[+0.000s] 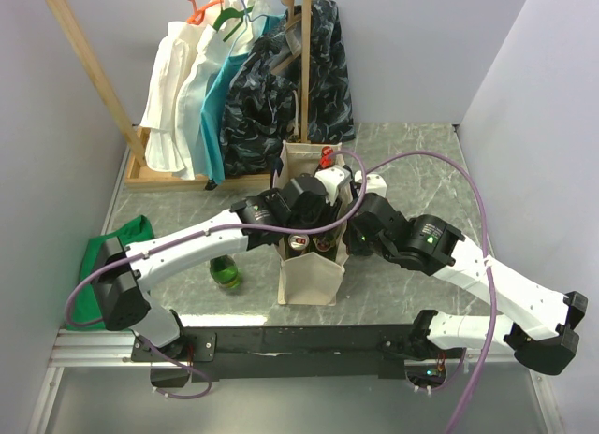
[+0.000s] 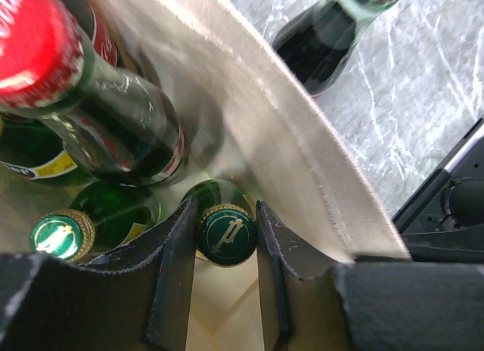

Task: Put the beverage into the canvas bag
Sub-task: Place the drink in the canvas bag.

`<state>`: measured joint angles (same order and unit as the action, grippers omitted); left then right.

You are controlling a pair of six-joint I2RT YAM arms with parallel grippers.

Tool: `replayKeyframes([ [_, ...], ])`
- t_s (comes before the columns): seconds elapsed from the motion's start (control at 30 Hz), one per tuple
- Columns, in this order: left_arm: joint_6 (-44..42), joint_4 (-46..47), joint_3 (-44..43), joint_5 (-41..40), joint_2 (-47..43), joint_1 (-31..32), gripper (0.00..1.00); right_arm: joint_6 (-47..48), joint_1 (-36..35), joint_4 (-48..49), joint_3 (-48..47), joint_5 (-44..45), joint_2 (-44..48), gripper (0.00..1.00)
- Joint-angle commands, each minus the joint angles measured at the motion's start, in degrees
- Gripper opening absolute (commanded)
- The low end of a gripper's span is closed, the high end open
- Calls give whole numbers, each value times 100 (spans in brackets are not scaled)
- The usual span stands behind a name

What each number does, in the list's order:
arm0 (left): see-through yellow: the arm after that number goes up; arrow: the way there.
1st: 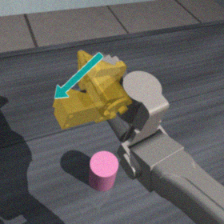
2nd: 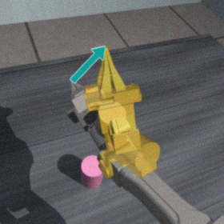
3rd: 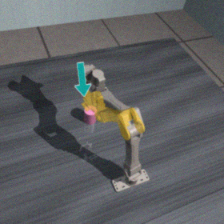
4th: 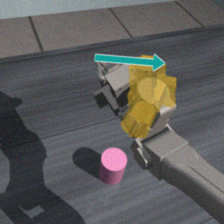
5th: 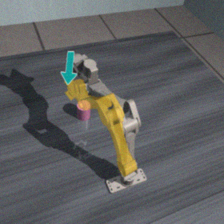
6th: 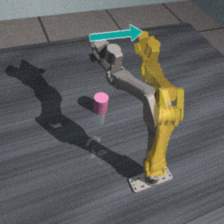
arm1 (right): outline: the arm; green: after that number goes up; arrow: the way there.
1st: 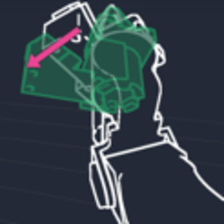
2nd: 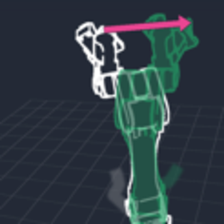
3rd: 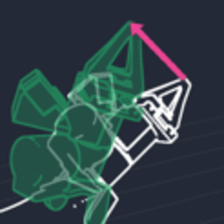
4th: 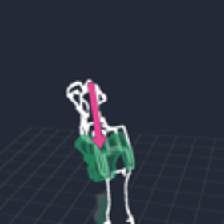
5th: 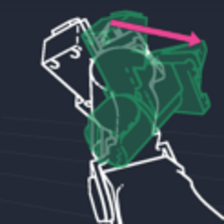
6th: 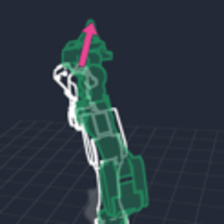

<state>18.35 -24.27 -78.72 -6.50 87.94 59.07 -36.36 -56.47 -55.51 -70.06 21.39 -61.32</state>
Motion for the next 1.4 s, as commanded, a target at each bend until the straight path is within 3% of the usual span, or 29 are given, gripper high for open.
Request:
replayKeyframes([
  [0.0, 151, 880, -82, -44, -93, 35, 1, 68, -31, 145, -245, 155, 94, 0],
  [0.67, 389, 1372, 489, -88, -40, 34, 1, -117, -31, 154, 133, 138, 314, 0],
  [1.27, 468, 1276, 463, -158, 188, 35, 1, -73, -31, 136, 195, 173, 401, 0],
  [1.33, 494, 1267, 471, -193, 145, 26, 7, -64, -31, 128, 212, 164, 410, 0],
  [1.37, 503, 1267, 489, -211, 127, 34, 17, -64, -31, 136, 212, 173, 410, 0],
])
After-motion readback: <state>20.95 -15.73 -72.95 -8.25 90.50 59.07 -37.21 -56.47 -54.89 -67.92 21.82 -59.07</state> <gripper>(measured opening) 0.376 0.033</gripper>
